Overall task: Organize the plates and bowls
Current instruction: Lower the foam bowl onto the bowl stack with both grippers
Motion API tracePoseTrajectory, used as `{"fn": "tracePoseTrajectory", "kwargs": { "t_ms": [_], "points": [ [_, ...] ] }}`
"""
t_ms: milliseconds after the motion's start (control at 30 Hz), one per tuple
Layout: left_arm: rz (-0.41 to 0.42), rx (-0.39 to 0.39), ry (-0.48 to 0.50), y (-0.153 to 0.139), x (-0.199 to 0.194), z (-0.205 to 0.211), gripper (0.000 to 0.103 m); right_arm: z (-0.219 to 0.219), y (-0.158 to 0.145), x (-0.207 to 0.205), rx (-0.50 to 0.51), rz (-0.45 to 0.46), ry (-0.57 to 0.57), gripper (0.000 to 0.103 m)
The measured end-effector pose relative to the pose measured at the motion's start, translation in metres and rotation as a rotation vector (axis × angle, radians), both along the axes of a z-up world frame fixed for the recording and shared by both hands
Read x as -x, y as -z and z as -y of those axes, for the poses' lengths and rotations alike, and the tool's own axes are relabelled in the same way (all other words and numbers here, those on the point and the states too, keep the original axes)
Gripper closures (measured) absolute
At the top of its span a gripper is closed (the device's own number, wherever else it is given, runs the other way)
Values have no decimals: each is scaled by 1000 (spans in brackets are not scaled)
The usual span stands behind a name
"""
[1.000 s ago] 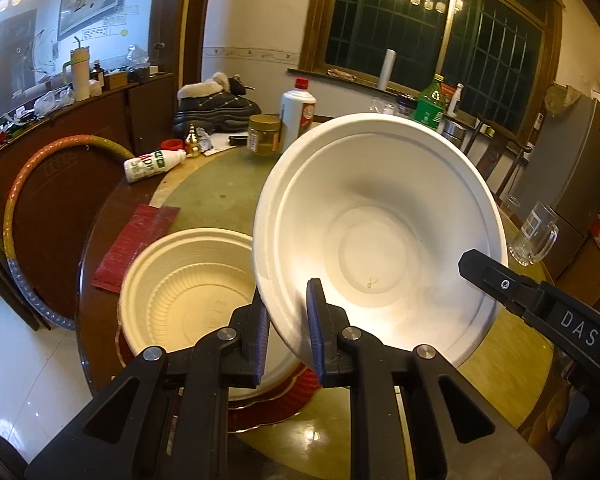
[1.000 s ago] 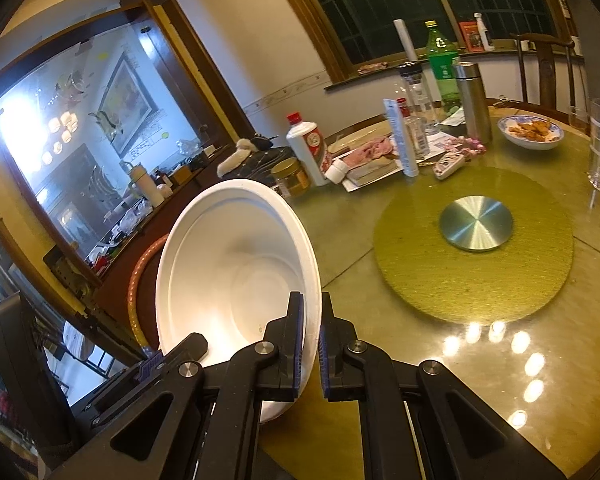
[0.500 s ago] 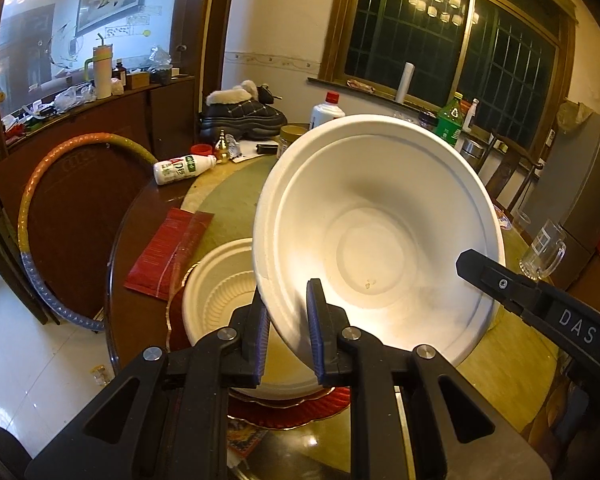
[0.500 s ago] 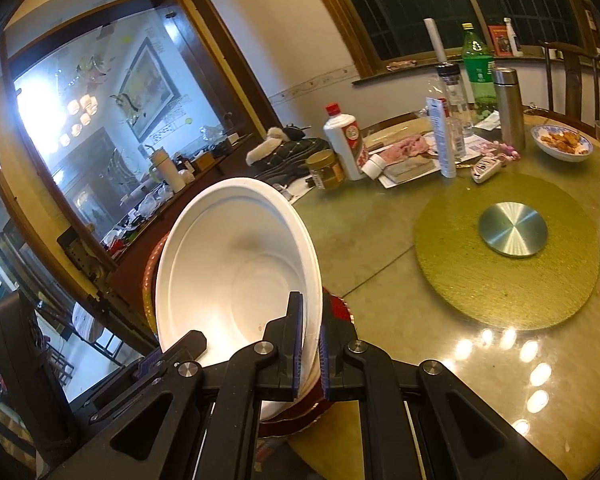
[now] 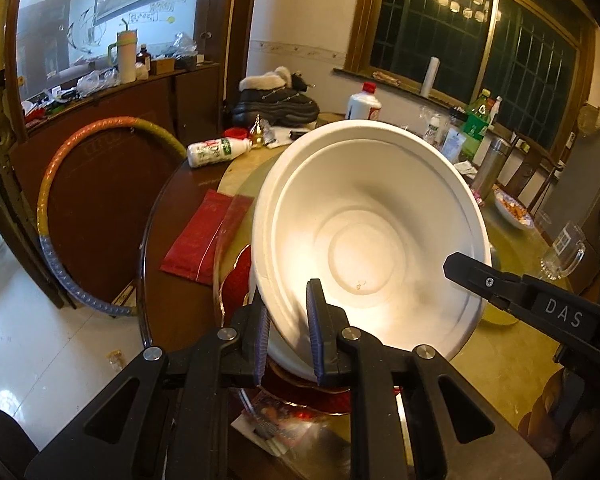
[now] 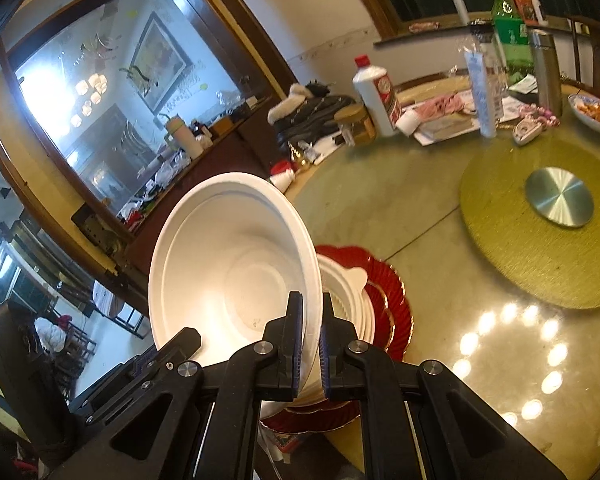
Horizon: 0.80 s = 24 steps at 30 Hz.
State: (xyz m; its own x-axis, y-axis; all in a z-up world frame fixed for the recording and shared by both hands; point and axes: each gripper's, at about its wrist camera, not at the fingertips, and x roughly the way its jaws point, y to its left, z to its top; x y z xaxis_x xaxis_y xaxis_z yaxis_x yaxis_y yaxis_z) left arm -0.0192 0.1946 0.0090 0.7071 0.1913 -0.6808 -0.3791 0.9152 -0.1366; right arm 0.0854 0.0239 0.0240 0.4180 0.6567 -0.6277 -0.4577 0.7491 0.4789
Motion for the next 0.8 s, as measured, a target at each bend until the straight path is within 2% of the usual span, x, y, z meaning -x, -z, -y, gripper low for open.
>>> {"fn": "tracePoseTrajectory", "kwargs": {
  "t_ms": [567, 800],
  "points": [
    [-73, 23, -23, 27, -2, -13, 88, -30, 33, -8, 127, -92, -64, 91],
    [-78, 56, -36, 32, -1, -19, 88, -36, 32, -7, 154, -88, -76, 91]
  ]
}}
